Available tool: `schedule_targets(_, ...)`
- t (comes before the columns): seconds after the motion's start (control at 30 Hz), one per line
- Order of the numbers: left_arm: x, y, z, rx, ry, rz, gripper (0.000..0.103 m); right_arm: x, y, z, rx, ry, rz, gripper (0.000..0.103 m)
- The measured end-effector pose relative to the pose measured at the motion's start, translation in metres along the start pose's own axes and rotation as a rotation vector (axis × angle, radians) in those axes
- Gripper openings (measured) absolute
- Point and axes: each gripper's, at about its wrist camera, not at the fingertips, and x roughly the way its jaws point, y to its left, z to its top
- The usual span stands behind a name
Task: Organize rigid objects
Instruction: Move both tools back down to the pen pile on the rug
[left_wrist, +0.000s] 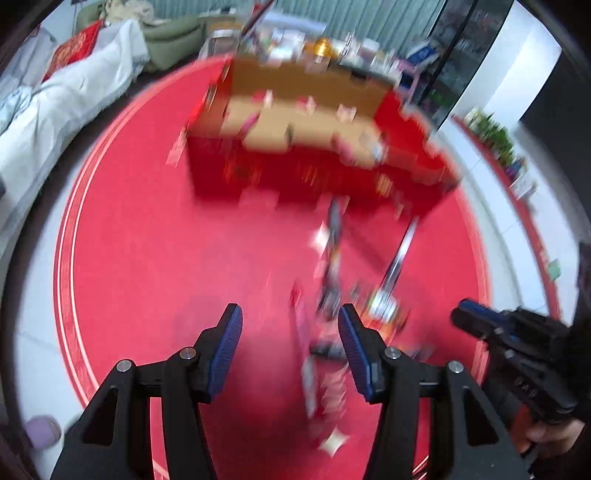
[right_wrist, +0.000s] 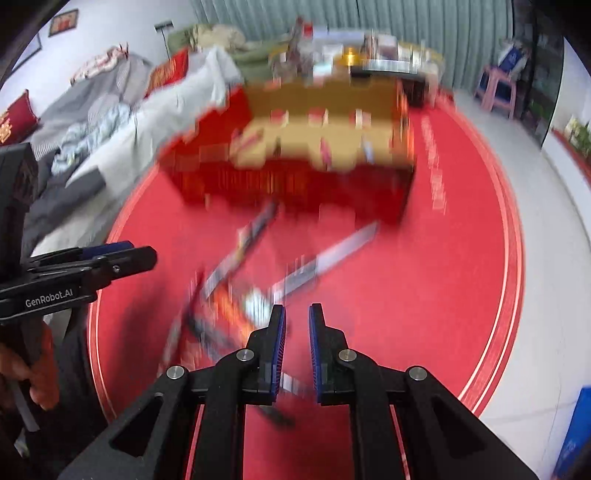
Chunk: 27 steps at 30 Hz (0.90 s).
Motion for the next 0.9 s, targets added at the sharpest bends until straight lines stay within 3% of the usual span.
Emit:
schedule_targets(0.1, 0.009, -0.002, -0.024, -0.016, 0.043, -0.004, 0.052, 0.005, 0.014, -0.013, -0.065, 0.044, 0.062, 0.014)
schedule_targets(0.2, 0.010, -0.018, -0.031, 0.039, 0.043, 0.009, 0.051, 0.006, 0.033, -0.020, -0.149, 0.065, 0.121, 0.014)
schedule_targets(0.5, 0.027, -0.033, -0.030, 0.119, 0.079, 0.060, 0.047, 0.029, 0.048, -0.020, -0.256, 0.099, 0.115, 0.014)
schedule_targets(0.73, 0.035, -0.033, -0.029, 0.143, 0.090, 0.067, 0.047, 0.043, 0.057, -0.013, -0.313, 0.107, 0.069, 0.014)
schedule_targets(0.83, 0.040, -0.039, -0.028, 0.202, 0.077, 0.104, 0.047, 0.055, 0.066, -0.013, -0.360, 0.142, 0.023, 0.015)
schedule_targets(0.9, 0.040, -0.040, -0.029, 0.213, 0.063, 0.110, 0.047, 0.054, 0.072, -0.018, -0.398, 0.116, -0.002, 0.016)
